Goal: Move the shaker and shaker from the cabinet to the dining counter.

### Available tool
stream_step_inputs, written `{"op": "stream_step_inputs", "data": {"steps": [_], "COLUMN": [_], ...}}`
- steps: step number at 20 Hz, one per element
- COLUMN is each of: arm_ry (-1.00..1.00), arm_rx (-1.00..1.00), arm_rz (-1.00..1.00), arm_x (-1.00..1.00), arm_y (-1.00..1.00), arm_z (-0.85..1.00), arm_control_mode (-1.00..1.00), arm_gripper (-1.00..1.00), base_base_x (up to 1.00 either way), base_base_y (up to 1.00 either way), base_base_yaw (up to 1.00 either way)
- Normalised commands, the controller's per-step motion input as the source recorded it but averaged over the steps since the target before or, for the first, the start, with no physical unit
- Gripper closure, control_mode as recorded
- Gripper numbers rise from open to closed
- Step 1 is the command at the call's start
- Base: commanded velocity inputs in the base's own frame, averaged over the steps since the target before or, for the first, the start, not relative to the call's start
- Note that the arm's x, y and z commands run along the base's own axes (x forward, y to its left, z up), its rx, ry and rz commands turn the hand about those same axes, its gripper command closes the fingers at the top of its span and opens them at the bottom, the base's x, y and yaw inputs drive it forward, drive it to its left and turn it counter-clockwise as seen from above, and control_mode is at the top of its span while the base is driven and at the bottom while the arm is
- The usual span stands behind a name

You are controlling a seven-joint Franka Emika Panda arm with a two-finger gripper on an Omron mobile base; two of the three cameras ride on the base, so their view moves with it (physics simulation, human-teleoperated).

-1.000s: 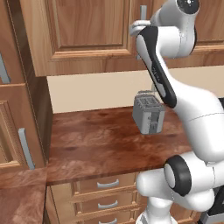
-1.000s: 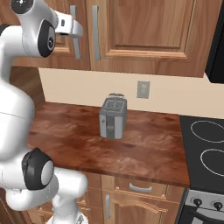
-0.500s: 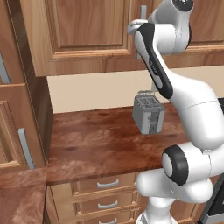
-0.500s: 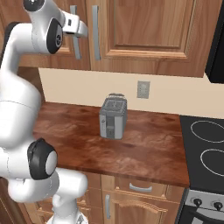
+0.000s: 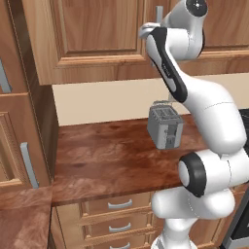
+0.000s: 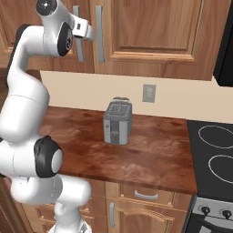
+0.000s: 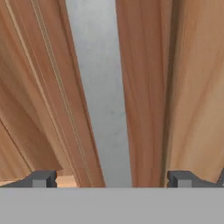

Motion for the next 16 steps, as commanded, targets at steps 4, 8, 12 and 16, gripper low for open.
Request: {"op": "stream_step_inputs", "data": {"steps": [4,8,12,16], "arm_ry": [0.00,0.00,0.00,0.00], "arm_rx": [0.01,0.01,0.01,0.02], "arm_rz": [0.00,0.00,0.00,0.00], "arm_x": [0.35,0.34,0.34,0.24], "arm_y": [0.00,0.00,0.00,0.00], "arm_z": [0.00,-0.01,-0.07,-0.16], "arm_control_mode": [-1.00,-1.00,-1.00,-1.00], "arm_gripper": [-1.00,-1.00,1.00,1.00], "base_base_x": [0.00,0.00,0.00,0.00], "base_base_y": [0.00,0.00,0.00,0.00], "base_base_yaw": [0.00,0.00,0.00,0.00]}}
